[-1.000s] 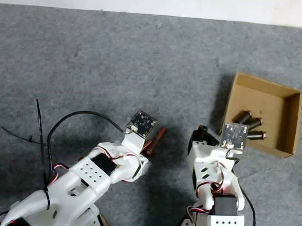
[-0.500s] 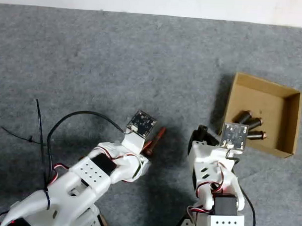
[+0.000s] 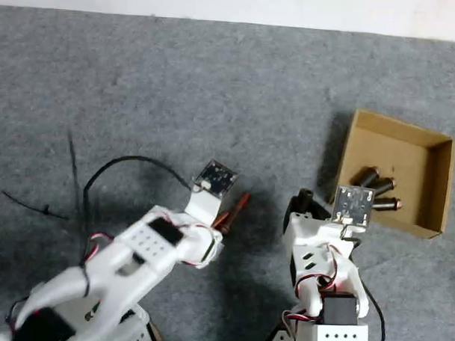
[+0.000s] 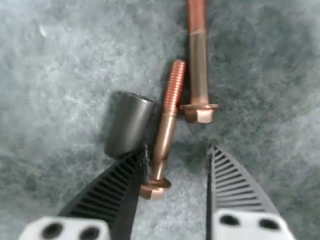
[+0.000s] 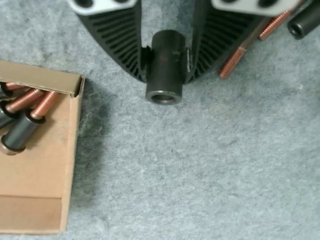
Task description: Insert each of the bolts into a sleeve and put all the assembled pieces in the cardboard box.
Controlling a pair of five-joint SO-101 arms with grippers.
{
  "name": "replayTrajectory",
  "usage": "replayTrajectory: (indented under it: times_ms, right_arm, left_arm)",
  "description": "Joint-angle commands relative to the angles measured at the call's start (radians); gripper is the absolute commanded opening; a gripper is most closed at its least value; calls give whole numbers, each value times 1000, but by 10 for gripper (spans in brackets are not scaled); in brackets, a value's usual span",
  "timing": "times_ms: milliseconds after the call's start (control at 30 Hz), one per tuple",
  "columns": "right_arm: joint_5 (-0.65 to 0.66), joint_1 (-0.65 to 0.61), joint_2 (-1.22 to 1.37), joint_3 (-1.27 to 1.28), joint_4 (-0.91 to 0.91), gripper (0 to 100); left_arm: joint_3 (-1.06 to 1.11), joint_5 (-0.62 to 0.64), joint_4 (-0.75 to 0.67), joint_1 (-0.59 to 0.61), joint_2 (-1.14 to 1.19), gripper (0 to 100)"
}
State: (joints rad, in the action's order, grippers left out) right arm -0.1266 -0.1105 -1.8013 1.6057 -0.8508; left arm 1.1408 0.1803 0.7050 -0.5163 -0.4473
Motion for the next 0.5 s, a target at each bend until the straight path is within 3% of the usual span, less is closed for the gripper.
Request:
replayTrajectory:
  times_ms: [0,133,467]
  right_arm:
    - [9,10,-1,-7,28,3]
    - [9,10,-1,-5,28,3]
    - [9,10,-1,-5,28,3]
  left_arm:
    - [-102,-2,17,13,122,120]
    - [-147,-2,20,13,170,31]
    - [-147,-3,48,15,177,192]
